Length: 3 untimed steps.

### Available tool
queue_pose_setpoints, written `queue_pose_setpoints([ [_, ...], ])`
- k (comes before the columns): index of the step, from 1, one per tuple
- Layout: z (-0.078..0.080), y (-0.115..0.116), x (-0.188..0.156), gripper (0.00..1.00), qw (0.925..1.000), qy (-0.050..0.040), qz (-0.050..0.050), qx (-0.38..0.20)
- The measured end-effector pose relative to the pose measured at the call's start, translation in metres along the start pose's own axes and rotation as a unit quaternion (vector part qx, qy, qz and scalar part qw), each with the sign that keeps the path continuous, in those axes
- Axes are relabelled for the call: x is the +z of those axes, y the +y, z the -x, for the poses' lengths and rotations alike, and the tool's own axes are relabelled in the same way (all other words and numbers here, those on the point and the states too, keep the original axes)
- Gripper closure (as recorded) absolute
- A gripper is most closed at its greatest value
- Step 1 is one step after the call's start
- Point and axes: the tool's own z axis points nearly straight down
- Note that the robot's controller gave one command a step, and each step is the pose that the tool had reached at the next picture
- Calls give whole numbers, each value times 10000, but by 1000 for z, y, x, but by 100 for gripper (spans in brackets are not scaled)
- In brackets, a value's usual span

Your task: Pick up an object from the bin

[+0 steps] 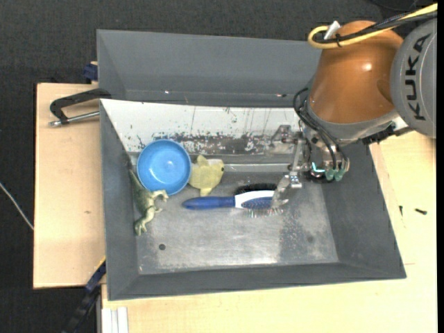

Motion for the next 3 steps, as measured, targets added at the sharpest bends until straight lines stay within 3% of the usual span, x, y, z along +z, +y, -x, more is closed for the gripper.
queue_pose_setpoints([
  [1, -8, 68, 145, 0, 9962, -62, 1, -865],
  [2, -48, 39, 155, 0, 9913, -89, 4, -1317],
  [3, -50, 38, 153, 100, 9912, -2, -13, -1320],
])
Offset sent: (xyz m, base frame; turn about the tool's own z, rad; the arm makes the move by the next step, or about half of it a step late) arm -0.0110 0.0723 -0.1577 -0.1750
